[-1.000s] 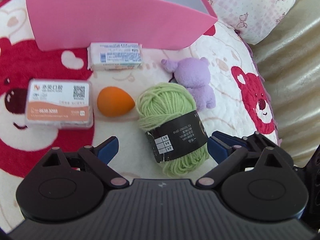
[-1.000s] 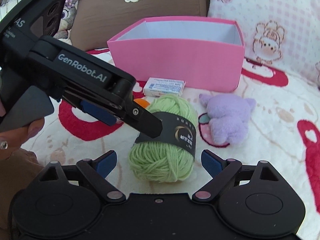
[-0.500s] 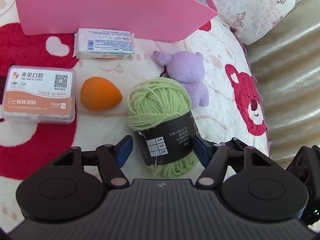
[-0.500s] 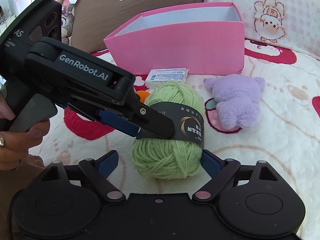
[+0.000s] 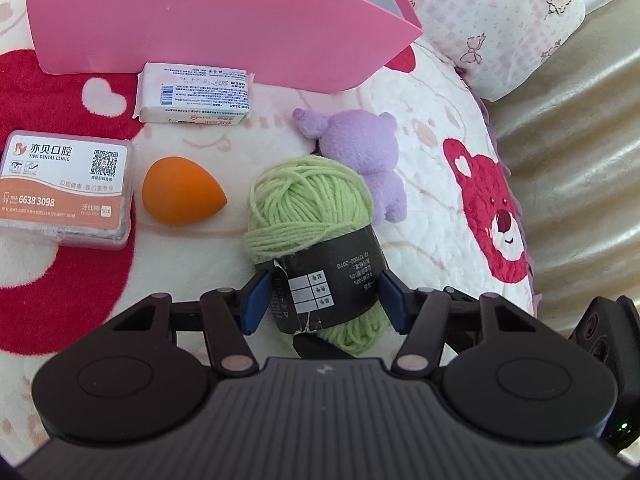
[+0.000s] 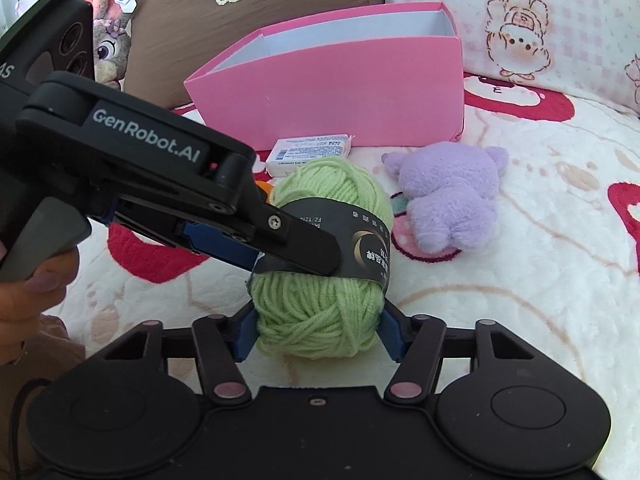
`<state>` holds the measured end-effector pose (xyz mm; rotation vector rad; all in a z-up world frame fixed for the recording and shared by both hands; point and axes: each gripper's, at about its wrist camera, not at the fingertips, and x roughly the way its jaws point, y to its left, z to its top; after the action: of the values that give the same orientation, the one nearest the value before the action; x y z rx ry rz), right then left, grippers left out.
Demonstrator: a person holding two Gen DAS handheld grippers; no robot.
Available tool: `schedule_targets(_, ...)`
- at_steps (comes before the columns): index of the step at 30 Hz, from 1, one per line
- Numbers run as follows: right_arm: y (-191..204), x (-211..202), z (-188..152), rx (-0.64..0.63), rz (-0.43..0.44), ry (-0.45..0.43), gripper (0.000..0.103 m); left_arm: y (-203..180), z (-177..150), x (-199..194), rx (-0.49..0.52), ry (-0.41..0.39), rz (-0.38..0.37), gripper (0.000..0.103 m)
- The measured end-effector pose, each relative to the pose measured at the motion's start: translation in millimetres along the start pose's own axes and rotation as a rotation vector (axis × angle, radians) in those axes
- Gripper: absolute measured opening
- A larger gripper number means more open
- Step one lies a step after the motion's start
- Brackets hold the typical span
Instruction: Organize objects
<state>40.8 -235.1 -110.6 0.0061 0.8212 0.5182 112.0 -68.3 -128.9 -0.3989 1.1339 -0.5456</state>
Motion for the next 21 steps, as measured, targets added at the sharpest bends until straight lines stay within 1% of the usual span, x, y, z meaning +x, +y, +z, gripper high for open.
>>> schedule_targets(5, 3.8, -4.1, 0.3, -0.006, -0.003, -0.004, 0.061, 0.8, -1.6, -4.2, -0.018, -0.004, -0.011, 0.056)
schedule_targets(7, 5.4, -5.7, 0.5, -0.004, 0.0, -0.003, 0.061, -1.8, -3.5, -6.9, -0.002, -0.011, -0.009, 0.056)
schedule_targets(10, 8.1, -8.0, 1.1, 0.001, 0.01, -0.004, 0.061, -10.1, -7.4, -13.0, 0.05, -0.029, 0.012, 0.056)
schedule_targets(16, 14.5, -13.1, 2.4, 0.007, 0.012, -0.005, 0.061, -12.2, -9.6, -23.2, 0.063, -0.034, 0.012, 0.056)
schedule_targets(21, 21.9, -17.3, 4.1, 0.009, 0.012, -0.006, 0.061, -19.9, -11.9, -31.6, 0.096, -0.035, 0.045, 0.056)
